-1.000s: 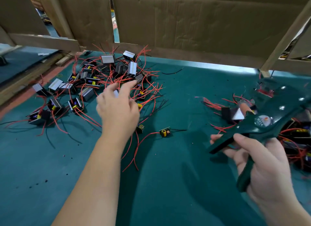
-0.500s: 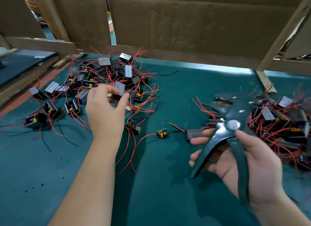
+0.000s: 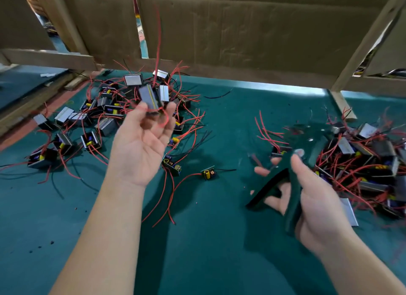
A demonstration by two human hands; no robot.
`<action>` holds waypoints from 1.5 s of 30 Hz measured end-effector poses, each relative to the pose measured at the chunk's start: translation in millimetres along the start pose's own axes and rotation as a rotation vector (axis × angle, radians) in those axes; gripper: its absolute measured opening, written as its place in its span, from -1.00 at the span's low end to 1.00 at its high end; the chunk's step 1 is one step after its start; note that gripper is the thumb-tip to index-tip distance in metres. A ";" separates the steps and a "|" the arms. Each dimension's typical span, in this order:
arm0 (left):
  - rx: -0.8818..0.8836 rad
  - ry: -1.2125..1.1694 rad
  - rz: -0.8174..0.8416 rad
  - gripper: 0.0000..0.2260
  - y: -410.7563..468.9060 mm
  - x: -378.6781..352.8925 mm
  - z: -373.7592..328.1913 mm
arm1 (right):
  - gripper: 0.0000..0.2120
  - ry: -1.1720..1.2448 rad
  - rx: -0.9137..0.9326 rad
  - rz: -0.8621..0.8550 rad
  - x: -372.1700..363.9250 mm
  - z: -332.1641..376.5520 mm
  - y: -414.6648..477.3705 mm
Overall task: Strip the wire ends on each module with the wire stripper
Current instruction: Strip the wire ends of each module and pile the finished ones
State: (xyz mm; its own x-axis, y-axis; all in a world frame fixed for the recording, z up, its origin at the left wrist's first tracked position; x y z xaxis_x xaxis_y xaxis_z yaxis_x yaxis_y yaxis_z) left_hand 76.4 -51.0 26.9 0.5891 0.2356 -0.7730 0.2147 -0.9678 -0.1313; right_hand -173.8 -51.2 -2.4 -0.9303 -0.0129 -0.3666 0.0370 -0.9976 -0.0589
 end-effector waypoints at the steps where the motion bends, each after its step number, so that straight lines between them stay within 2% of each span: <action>1: 0.033 0.023 -0.001 -0.77 0.0 -2.0 3.4 | -0.74 0.019 0.025 -0.028 3.4 2.6 2.0; 3: 0.129 0.085 0.032 -0.79 0.1 -6.7 9.4 | -0.74 0.109 0.072 -0.043 8.2 6.1 1.7; 5: 0.274 0.160 0.112 -0.72 -1.3 -10.4 15.5 | -0.66 0.217 0.096 0.049 6.0 9.2 -2.6; 8: 0.515 0.312 0.241 -0.60 -8.9 -13.3 31.1 | -0.67 0.347 -0.057 0.250 -2.8 8.1 -7.5; 11: 0.679 0.413 0.267 -0.61 -10.2 -10.8 46.6 | -0.64 0.317 -0.259 0.177 -5.8 0.4 -6.8; 13: 0.713 0.473 0.232 -0.62 -7.5 -9.5 50.8 | -0.66 0.285 -0.188 0.067 -3.6 -2.0 -3.2; 16: 0.694 0.529 0.179 -0.65 -4.1 -6.2 49.7 | -0.80 0.157 0.051 -0.089 2.3 4.6 3.0; 18: 0.671 0.514 0.153 -0.64 -1.5 -3.7 47.5 | -0.81 0.090 0.104 -0.138 8.1 6.7 4.6; 24: 0.607 0.432 0.023 -0.69 0.1 -6.4 46.3 | -0.65 0.314 -0.126 0.127 3.3 11.7 -4.6; 26: 0.560 0.414 0.001 -0.65 0.1 -6.9 46.5 | -0.64 0.317 -0.184 0.188 4.1 14.0 -7.4; 29: 0.480 0.404 0.045 -0.65 -1.4 -7.7 46.1 | -0.44 0.254 -0.282 0.269 5.6 13.2 -13.6; 32: 0.427 0.395 0.097 -0.77 -2.5 -7.6 46.0 | -0.47 0.198 -0.337 0.291 4.7 10.1 -16.3; 37: 0.476 0.339 0.078 -0.73 -4.7 -12.4 46.8 | -0.53 0.333 -0.349 0.308 3.3 6.6 -13.5; 41: 0.379 0.421 0.099 -0.82 -6.8 -12.4 48.4 | -0.56 0.325 -0.386 0.347 3.0 1.7 -15.0; 45: 0.251 0.598 0.132 -0.79 -9.2 -13.6 47.7 | -0.58 0.311 -0.362 0.438 1.6 2.9 -19.3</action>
State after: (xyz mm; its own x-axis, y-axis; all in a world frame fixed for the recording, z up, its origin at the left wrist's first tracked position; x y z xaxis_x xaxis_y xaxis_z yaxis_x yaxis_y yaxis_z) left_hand 29.3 -49.5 9.0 0.9446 0.0520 -0.3241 -0.0345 -0.9662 -0.2554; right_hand -177.0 -32.1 0.8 -0.6540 -0.3391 -0.6763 0.5608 -0.8172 -0.1325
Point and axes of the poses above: each hand's wrist, its own y-axis towards the middle knuckle, its own x-axis out of the back of the hand, z = x × y, the point moved 2 cm from there along y, towards the middle knuckle, and after that the axes turned 13 degrees about x, right-handed, at the moved point
